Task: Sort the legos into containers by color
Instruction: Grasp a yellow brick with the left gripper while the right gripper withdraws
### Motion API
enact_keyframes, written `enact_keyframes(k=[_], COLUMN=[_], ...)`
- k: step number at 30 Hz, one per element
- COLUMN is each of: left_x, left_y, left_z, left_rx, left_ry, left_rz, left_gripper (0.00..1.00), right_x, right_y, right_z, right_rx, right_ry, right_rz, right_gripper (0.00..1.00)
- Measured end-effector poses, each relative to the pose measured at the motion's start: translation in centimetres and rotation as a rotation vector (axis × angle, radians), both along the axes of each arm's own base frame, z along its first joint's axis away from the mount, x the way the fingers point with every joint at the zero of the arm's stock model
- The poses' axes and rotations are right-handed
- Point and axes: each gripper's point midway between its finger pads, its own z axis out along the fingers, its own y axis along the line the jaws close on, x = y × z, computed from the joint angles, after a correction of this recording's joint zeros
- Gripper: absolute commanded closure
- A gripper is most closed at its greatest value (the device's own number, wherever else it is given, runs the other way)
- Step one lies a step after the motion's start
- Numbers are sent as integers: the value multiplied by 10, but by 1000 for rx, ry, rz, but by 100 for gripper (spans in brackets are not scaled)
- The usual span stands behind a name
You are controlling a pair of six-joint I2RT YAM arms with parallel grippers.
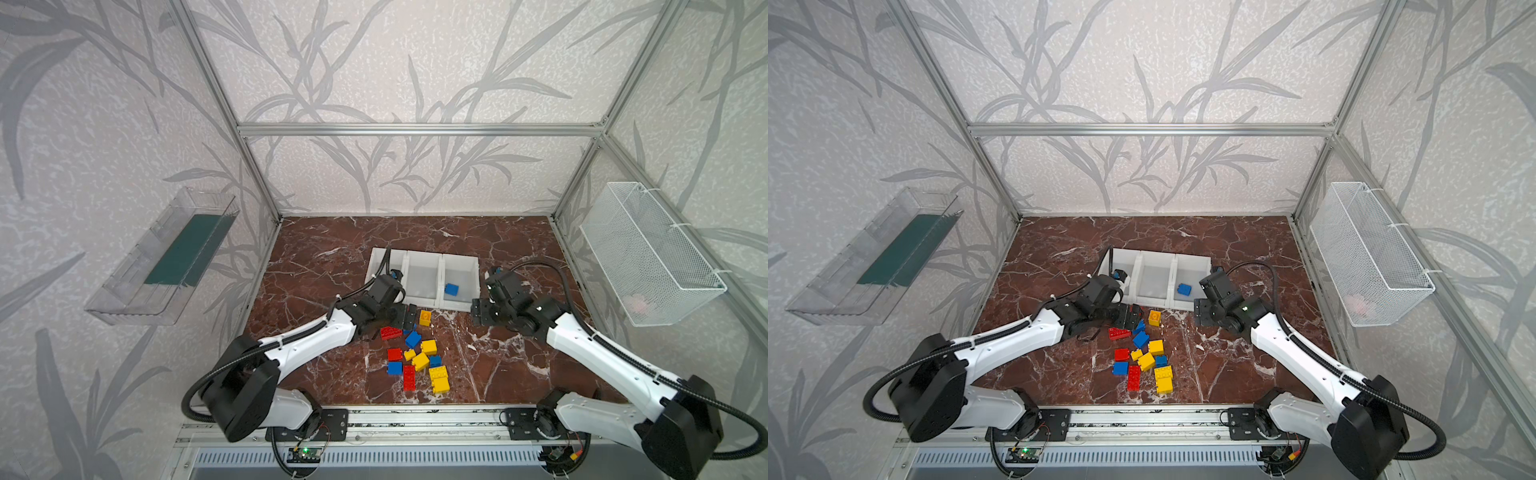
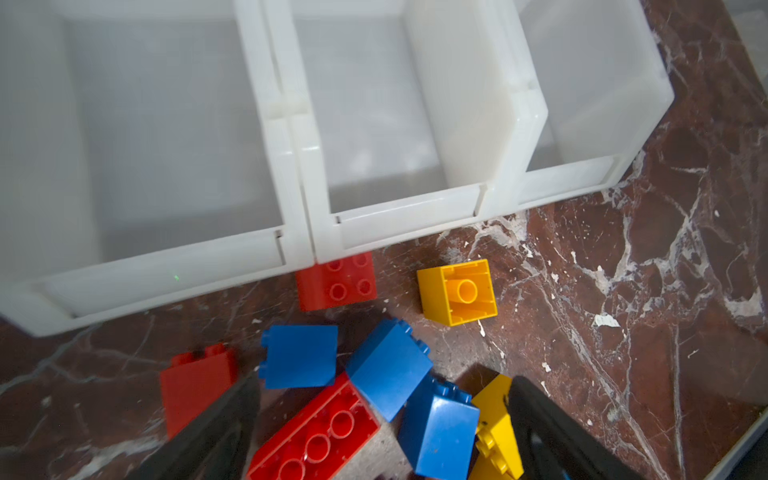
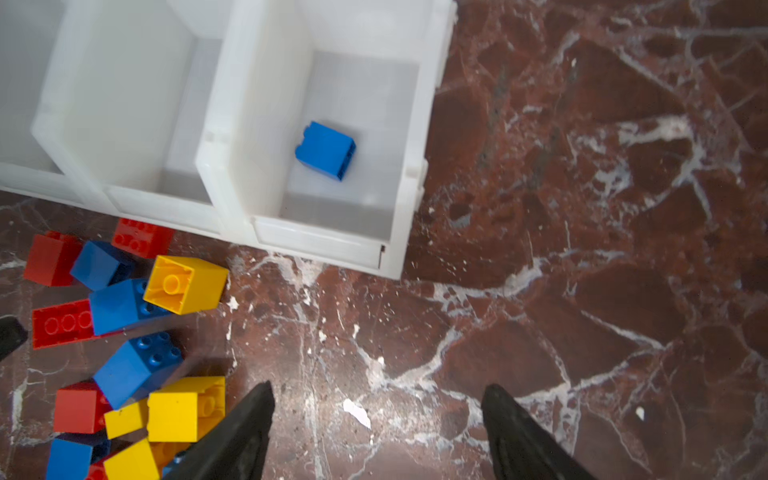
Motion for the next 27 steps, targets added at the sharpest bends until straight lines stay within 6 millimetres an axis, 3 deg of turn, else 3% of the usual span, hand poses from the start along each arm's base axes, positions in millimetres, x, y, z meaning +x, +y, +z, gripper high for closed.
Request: enact_keyframes(k=[4,11,19,27], left_x=[4,4,0,7], left_y=[-22,-47,-57,-65], left_z=[-13,-32,-45,-52], left_rx=[46,117,164,191], left_ry=[43,100,131,134], left_rz=[-44,-105,-137,-145], left_gripper=[12,22,30,47], right_x=[-15,-18,-16,-16], right_y=[-10,-12,-11,-11], right_z=[-8,-10,-11,-12], right_rx=[9,26,30,29], right_ry=[20,26,29,30], right_rz=[-33,-60,-68,-68], right_gripper=[21,21,21,21])
